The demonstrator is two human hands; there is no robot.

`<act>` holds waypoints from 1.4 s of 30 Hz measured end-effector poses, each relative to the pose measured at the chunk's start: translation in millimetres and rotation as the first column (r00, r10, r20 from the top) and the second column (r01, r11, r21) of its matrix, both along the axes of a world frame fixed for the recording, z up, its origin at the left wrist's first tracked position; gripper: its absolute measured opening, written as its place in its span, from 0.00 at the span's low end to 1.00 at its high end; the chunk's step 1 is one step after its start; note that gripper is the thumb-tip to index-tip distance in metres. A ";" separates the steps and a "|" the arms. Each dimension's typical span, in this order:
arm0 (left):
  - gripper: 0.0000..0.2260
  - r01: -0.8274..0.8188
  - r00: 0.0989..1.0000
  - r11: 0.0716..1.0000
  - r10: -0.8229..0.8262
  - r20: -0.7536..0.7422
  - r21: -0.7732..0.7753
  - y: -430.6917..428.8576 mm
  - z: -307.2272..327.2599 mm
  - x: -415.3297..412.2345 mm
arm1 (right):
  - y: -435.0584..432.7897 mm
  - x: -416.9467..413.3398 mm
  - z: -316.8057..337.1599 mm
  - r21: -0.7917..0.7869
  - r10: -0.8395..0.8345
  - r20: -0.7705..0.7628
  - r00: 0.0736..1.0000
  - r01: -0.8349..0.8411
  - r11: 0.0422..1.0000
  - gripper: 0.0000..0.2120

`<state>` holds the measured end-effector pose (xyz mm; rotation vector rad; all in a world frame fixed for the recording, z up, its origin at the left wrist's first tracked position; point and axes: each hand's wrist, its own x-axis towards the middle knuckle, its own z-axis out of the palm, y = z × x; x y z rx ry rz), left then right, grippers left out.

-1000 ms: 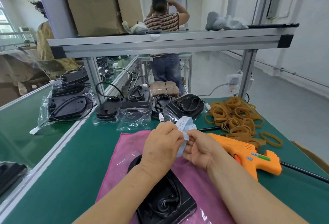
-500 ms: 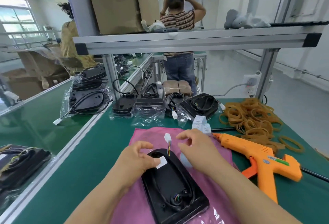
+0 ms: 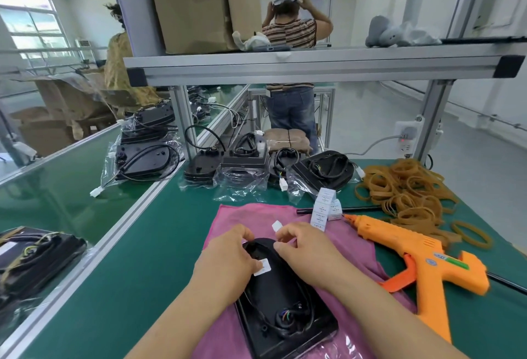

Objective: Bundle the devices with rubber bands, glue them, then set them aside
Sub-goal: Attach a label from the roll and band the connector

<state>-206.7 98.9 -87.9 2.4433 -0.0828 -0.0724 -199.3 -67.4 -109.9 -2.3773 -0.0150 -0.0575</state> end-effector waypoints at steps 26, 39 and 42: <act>0.12 -0.145 0.987 0.896 0.103 -0.121 -0.419 11.2 -34.6 8.9 | 14.6 -2.6 -12.1 -0.024 -0.062 0.009 0.998 0.063 0.998 0.20; 0.14 0.008 0.998 0.948 0.013 0.063 -0.319 6.3 -31.6 12.9 | 12.3 -10.1 -11.7 -0.027 -0.121 0.043 0.992 0.122 0.992 0.17; 0.14 0.037 0.999 0.943 -0.029 0.030 -0.330 2.5 -30.4 22.4 | -1.6 -8.4 -0.5 -0.042 -0.101 0.044 0.994 0.103 0.994 0.18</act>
